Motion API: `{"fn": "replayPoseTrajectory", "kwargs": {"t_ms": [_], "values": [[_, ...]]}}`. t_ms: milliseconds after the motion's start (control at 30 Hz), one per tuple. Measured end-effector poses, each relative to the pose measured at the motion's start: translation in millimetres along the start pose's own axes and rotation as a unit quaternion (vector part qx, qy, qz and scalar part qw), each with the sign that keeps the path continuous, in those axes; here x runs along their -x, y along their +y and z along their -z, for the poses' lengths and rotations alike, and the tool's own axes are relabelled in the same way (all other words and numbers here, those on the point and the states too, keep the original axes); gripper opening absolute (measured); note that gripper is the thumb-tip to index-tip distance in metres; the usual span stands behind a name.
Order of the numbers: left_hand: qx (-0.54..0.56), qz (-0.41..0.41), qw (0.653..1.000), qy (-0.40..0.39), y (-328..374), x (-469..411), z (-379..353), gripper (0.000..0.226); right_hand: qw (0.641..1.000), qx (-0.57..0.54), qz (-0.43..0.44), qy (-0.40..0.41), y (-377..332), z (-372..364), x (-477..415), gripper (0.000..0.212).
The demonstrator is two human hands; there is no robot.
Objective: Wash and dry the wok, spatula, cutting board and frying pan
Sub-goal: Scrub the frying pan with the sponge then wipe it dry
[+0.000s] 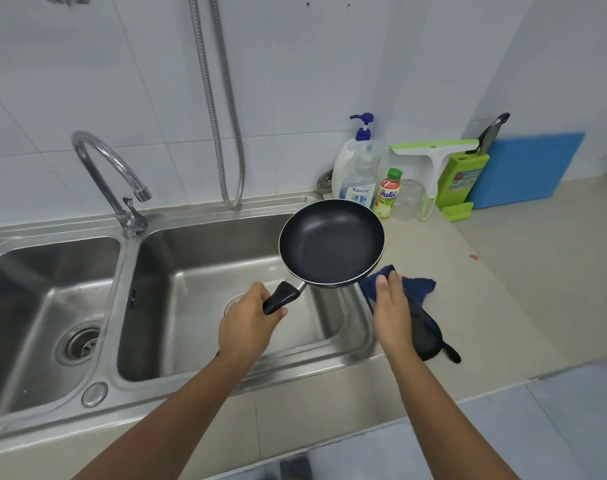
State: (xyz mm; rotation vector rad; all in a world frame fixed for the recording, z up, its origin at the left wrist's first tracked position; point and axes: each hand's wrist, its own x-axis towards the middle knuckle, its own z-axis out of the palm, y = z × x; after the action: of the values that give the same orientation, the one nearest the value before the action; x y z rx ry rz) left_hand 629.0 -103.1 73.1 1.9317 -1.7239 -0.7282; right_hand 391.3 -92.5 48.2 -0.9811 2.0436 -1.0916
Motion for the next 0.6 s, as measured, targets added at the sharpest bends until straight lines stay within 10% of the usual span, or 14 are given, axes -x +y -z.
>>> {"fn": "replayPoseTrajectory", "kwargs": {"t_ms": [200,600], "values": [[0.012,-0.075,0.997,-0.025,23,10,-13,0.029,0.937,-0.344,-0.016,0.05,-26,2,20,0.062],[0.106,-0.141,0.971,-0.161,108,31,-83,0.024,0.891,-0.395,-0.034,0.22,8,118,27,0.062]]}}
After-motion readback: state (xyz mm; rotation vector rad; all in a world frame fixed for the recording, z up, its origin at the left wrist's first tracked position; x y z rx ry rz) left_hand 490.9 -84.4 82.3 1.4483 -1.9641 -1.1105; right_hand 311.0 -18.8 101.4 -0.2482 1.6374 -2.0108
